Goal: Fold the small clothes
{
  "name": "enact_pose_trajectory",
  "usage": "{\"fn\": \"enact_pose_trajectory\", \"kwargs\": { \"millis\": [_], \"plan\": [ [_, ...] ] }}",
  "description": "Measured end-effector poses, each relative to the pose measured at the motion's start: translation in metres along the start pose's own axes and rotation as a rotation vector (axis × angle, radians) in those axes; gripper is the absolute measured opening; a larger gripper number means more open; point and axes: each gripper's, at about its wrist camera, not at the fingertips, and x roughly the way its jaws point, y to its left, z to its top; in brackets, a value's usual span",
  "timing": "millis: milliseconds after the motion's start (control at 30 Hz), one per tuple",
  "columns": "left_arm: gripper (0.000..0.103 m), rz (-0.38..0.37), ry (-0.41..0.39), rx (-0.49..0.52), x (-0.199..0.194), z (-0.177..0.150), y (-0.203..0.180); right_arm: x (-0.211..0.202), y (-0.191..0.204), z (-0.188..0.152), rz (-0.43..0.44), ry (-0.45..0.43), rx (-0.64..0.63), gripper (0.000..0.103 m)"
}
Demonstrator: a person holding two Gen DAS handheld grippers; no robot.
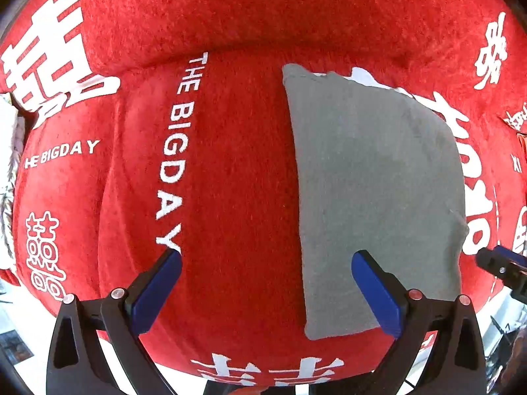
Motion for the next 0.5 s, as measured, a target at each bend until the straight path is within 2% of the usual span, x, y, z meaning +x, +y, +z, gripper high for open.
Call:
{"fn": "enact_pose_trajectory", "kwargs": {
  "millis": [67, 100, 200, 500],
  "plan": [
    [0.103, 0.027, -0.010, 0.015, -0.003, 0.003, -0.003, -0.008, 0.002, 0.001, -0.026, -0.035, -0.015, 0.092],
    [0.103, 0.032, -0.021, 0.020, -0.006, 0.004, -0.005, -0.011, 0.005, 0.003, -0.041, -0.057, -0.024, 0.103],
    [0.103, 0.041, -0.030, 0.023, -0.012, 0.006, -0.010, -0.028, 0.009, 0.003, -0.081, -0.121, -0.041, 0.103],
    [0.103, 0.040, -0.042, 0.039, -0.026, 0.014, -0.027, -0.038, 0.015, 0.016, -0.105, -0.118, -0.043, 0.103]
  ]
}}
